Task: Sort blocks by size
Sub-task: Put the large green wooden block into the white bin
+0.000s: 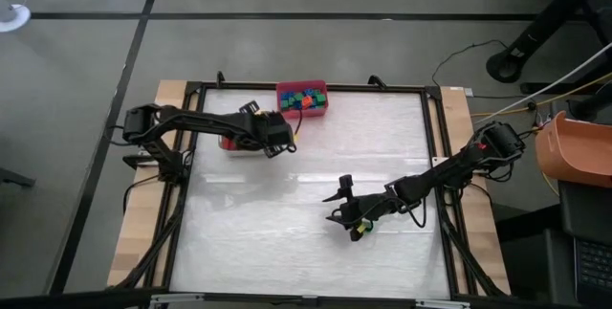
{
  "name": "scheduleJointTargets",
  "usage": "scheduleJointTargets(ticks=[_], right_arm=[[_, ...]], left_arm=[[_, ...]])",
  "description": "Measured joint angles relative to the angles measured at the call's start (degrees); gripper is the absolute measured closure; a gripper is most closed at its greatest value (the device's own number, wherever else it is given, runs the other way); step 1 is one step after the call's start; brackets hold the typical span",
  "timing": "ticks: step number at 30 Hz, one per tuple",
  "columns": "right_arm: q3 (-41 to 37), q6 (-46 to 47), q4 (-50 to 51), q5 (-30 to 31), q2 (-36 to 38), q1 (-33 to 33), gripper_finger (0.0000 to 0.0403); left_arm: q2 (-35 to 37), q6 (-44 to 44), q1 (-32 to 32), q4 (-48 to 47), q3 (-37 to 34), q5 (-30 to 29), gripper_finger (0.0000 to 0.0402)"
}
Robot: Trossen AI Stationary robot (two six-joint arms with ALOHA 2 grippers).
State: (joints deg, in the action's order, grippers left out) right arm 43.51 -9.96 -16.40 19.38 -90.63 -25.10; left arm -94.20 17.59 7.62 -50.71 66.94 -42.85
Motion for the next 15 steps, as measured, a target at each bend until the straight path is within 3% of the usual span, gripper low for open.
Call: scheduleJointTargets(ticks=[10,15], right_arm=[[-0.02,-0.03,0.15,-2.50,0.20,0.00,0.0168],[-0.07,-2.26,0.94,-3.01,1.87,0.00,0.0169]], left_arm=[[-0.45,-0.44,-0.22,-0.21,-0.02,0.31,0.0271],[1.93,1.02,-1.68,-3.28,1.89,0.30,0.0260]])
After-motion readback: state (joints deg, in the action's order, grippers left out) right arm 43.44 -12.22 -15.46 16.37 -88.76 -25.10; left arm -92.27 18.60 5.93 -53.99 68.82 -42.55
